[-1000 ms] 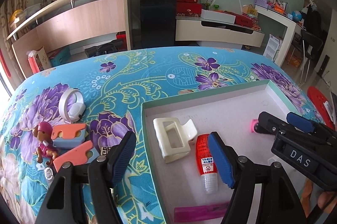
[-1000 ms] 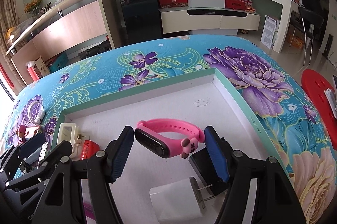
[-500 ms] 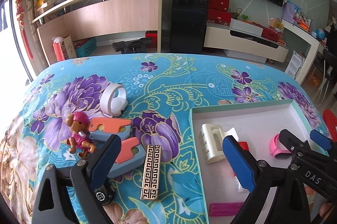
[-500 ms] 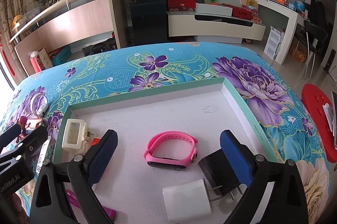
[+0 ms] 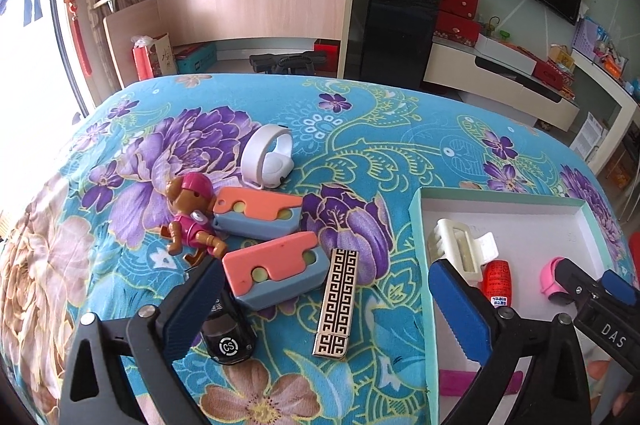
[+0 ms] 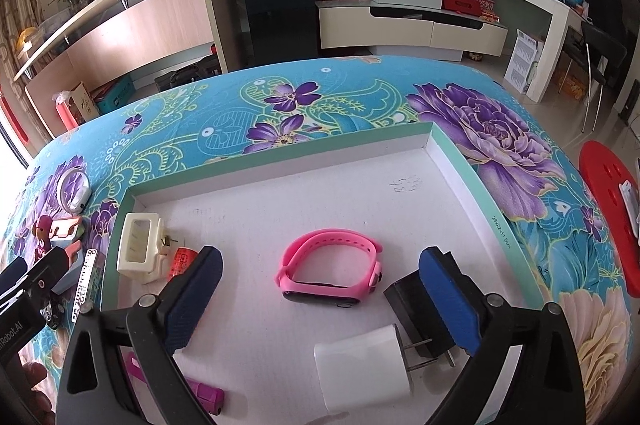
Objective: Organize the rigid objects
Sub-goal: 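Move both grippers back from the tray to the remaining toys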
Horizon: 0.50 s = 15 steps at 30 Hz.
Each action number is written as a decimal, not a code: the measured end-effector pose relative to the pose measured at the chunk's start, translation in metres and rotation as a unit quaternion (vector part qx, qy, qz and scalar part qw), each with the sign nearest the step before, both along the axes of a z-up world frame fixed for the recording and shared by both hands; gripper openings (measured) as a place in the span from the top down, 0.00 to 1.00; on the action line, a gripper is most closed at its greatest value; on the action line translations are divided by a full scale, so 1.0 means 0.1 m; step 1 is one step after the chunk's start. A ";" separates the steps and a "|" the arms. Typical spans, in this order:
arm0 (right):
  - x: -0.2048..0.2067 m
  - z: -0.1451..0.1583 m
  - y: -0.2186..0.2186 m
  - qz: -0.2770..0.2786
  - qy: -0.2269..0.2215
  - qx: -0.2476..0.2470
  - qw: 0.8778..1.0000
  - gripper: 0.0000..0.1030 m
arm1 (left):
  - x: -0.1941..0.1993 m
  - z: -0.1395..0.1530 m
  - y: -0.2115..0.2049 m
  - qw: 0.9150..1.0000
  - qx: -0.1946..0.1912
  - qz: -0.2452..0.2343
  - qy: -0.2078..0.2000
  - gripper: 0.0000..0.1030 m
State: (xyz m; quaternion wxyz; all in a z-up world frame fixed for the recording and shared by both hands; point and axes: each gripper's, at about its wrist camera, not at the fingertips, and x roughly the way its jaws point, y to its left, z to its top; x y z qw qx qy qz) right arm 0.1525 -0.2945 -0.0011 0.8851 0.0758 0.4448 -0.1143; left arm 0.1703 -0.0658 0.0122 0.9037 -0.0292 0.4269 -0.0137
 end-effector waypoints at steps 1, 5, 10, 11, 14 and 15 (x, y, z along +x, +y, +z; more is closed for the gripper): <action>0.00 0.01 0.02 0.002 0.001 0.000 1.000 0.04 | 0.00 -0.01 0.02 1.000 0.004 0.006 0.005 0.00; 0.02 0.05 0.13 0.016 0.002 0.002 1.000 0.04 | 0.00 -0.02 0.16 0.999 0.019 0.031 0.012 0.00; 0.07 0.12 0.36 0.048 -0.007 0.006 0.999 0.04 | -0.01 0.03 0.44 0.997 0.020 0.073 0.012 0.00; 0.08 0.13 0.42 0.057 -0.010 0.007 0.998 0.04 | -0.01 0.03 0.50 0.996 0.017 0.083 0.013 0.00; 0.11 0.15 0.60 0.084 -0.012 0.011 0.996 0.04 | -0.02 0.04 0.68 0.994 0.014 0.110 0.015 0.00; 0.12 0.16 0.66 0.091 -0.014 0.012 0.996 0.04 | -0.03 0.04 0.74 0.993 0.017 0.118 0.015 0.00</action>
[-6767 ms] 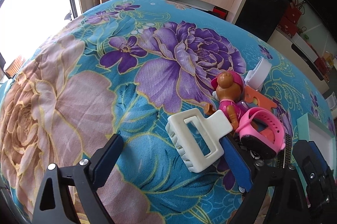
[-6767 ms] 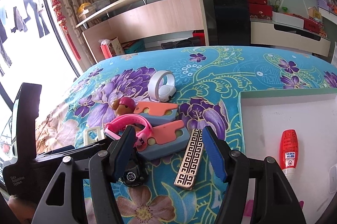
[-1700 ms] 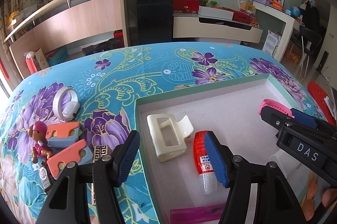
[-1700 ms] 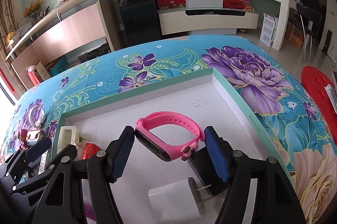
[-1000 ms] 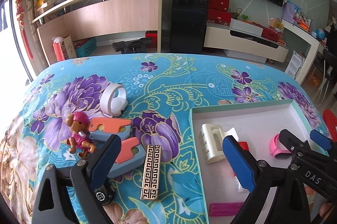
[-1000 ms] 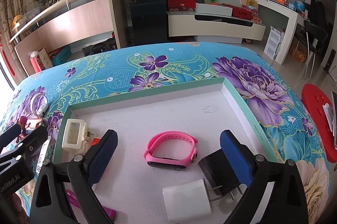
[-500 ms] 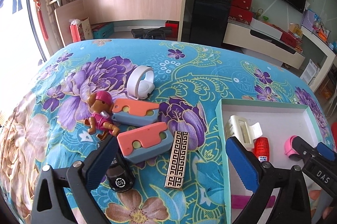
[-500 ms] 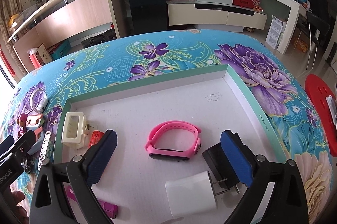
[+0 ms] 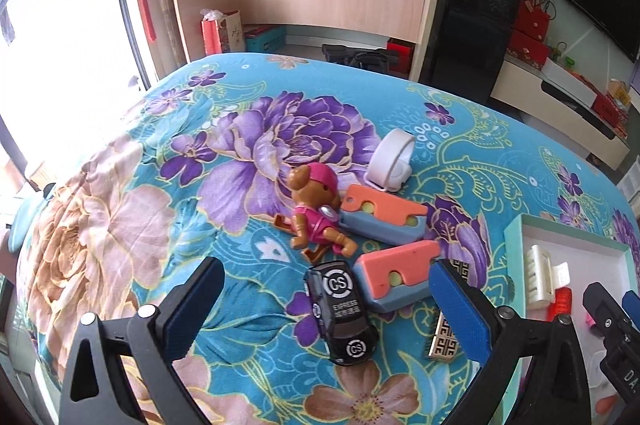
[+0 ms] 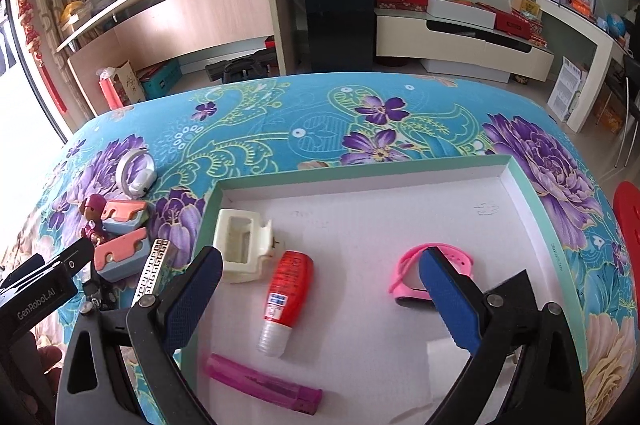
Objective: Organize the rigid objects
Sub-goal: 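Move both grippers back from the tray to the remaining toys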
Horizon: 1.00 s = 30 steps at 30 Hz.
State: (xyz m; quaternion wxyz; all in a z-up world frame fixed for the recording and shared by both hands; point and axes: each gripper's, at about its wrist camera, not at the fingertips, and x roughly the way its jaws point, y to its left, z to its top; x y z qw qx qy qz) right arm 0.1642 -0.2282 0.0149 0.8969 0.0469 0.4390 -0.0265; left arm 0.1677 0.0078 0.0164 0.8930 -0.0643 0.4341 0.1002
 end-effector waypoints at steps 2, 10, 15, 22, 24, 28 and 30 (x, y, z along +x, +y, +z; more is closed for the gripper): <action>0.02 0.01 0.12 0.014 -0.002 0.002 1.000 0.04 | -0.02 0.01 0.10 1.000 0.007 0.014 -0.001 0.00; 0.10 -0.02 0.58 0.059 0.000 0.013 0.998 0.04 | -0.08 0.03 0.44 0.999 0.011 0.044 0.002 0.00; 0.13 -0.08 0.86 0.087 0.009 -0.002 0.996 0.04 | -0.10 -0.03 0.62 0.999 0.007 0.052 0.015 0.00; 0.11 -0.17 1.19 0.129 0.016 -0.005 0.991 0.04 | -0.13 -0.12 0.82 0.998 -0.021 0.056 0.028 0.00; 0.12 -0.20 1.25 0.135 0.020 -0.005 0.991 0.04 | -0.13 -0.14 0.87 0.998 -0.022 0.055 0.033 0.00; 0.12 -0.25 1.35 0.149 0.028 0.002 0.988 0.04 | -0.14 -0.19 0.97 0.997 -0.032 0.053 0.039 0.00; 0.11 -0.27 1.39 0.154 0.030 0.002 0.988 0.04 | -0.15 -0.21 1.02 0.997 -0.037 0.055 0.043 0.00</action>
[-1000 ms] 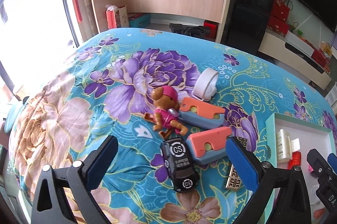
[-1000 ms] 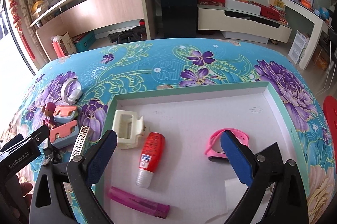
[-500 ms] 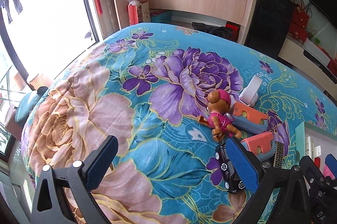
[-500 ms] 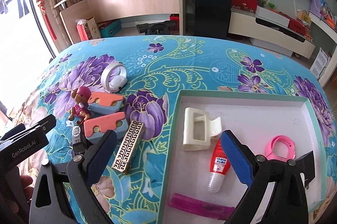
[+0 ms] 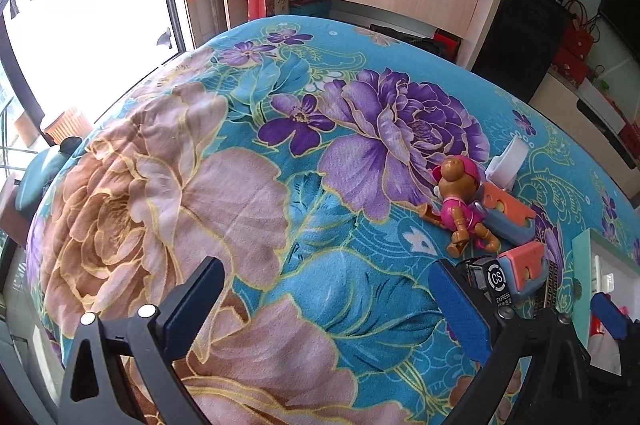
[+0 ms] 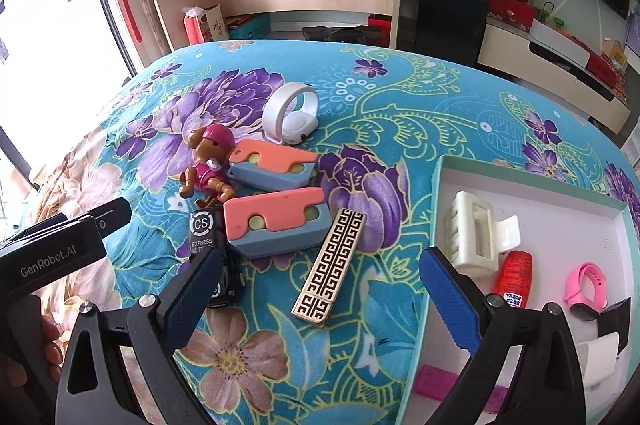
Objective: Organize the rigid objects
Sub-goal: 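Move both grippers back from the tray to the remaining toys, then grasp the black toy car with the left gripper while the right gripper approaches the gold patterned bar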
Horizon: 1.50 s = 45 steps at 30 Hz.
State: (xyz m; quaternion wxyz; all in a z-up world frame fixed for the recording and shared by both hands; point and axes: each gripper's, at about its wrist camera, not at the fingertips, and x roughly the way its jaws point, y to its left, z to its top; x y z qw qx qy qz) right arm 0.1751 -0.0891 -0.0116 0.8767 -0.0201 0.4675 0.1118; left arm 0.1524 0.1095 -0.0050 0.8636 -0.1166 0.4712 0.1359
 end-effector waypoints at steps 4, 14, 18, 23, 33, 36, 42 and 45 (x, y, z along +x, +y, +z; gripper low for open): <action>-0.04 -0.03 0.11 0.017 -0.001 -0.001 1.000 0.04 | 0.01 -0.08 0.04 1.000 -0.014 -0.009 0.011 0.00; -0.03 -0.04 0.01 -0.003 -0.001 0.008 1.000 0.04 | 0.09 -0.19 -0.11 0.997 -0.047 -0.059 0.023 0.00; -0.02 0.03 -0.09 -0.016 -0.011 0.014 1.000 0.04 | 0.10 -0.19 -0.17 0.996 -0.049 -0.072 0.025 0.00; -0.01 0.06 -0.21 -0.033 -0.015 0.022 0.999 0.04 | 0.13 -0.20 -0.32 0.993 -0.050 -0.102 0.029 0.00; 0.00 0.13 -0.41 -0.069 -0.031 0.035 0.997 0.04 | 0.15 -0.15 -0.60 0.987 -0.044 -0.151 0.025 0.00; -0.01 0.14 -0.43 -0.073 -0.036 0.040 0.996 0.04 | 0.16 -0.16 -0.70 0.985 -0.040 -0.169 0.026 0.00; -0.01 0.17 -0.47 -0.076 -0.041 0.046 0.995 0.04 | 0.26 -0.27 -0.77 0.986 -0.025 -0.161 0.032 0.00; -0.02 0.18 -0.46 -0.076 -0.042 0.047 0.995 0.04 | 0.30 -0.29 -0.76 0.988 -0.025 -0.147 0.029 0.00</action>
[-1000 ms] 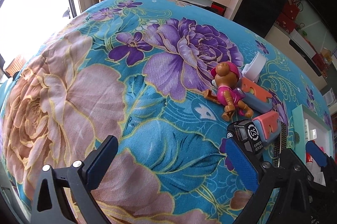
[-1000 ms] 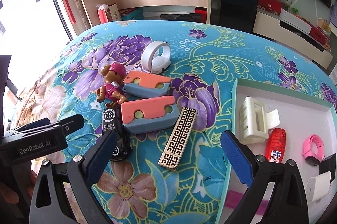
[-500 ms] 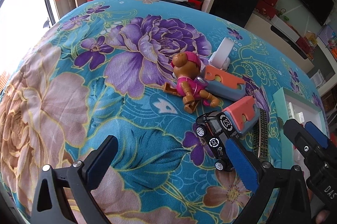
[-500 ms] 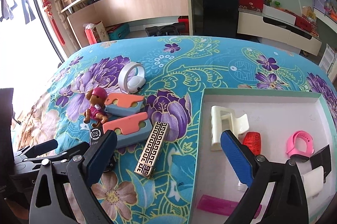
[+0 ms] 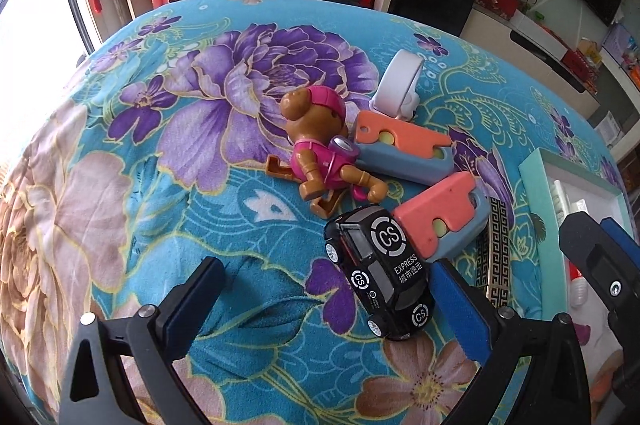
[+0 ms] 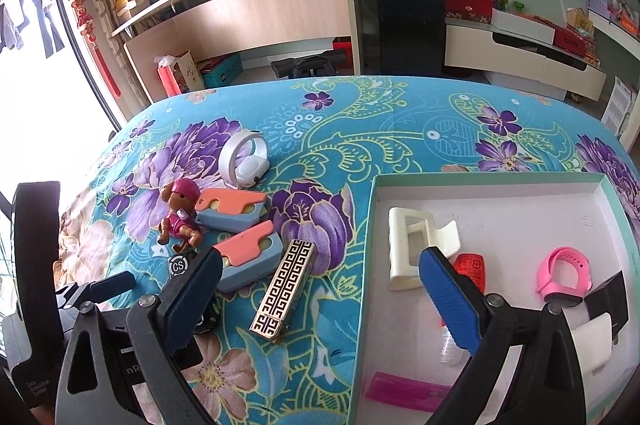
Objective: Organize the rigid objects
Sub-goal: 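Grasp the black toy car with the left gripper while the right gripper approaches the gold patterned bar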
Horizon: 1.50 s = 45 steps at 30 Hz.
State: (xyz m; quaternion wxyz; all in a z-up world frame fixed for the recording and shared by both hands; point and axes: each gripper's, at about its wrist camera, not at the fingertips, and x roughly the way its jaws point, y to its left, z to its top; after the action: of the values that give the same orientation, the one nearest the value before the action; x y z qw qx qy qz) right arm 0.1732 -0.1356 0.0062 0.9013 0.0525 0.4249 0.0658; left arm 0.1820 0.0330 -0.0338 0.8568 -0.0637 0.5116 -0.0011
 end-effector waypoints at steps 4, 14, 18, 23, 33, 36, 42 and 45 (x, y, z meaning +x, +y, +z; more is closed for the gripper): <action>0.00 0.00 0.00 0.000 0.000 0.000 1.000 0.04 | 0.05 -0.04 -0.07 1.000 0.004 -0.002 -0.001 0.00; 0.00 -0.02 0.06 0.005 0.003 -0.003 1.000 0.04 | 0.07 -0.04 -0.01 1.000 0.011 0.001 -0.008 0.12; 0.00 -0.04 0.06 0.006 0.007 -0.004 1.000 0.04 | 0.04 -0.01 0.02 1.000 0.001 -0.004 -0.012 0.26; 0.00 -0.05 0.06 0.007 0.008 -0.004 1.000 0.04 | -0.01 0.03 -0.01 0.999 -0.027 -0.025 -0.016 0.50; 0.00 -0.09 0.10 0.016 0.009 -0.012 1.000 0.04 | -0.07 0.07 0.09 0.999 -0.042 -0.016 -0.016 0.60; 0.00 -0.10 0.12 0.021 0.010 -0.011 1.000 0.04 | -0.10 0.09 0.15 0.999 -0.028 0.000 -0.017 0.60; 0.00 -0.15 0.24 0.043 0.012 -0.019 0.999 0.04 | -0.12 0.07 0.37 0.999 -0.032 0.040 -0.013 0.60; 0.00 -0.19 0.31 0.056 0.013 -0.017 0.998 0.04 | -0.12 0.07 0.39 0.998 -0.032 0.044 -0.012 0.60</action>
State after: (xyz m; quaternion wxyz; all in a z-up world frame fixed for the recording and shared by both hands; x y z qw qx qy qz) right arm 0.1729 -0.1049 -0.0127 0.8912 0.0137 0.4403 0.1082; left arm 0.1698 0.0721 -0.0270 0.8598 -0.1138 0.4974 0.0191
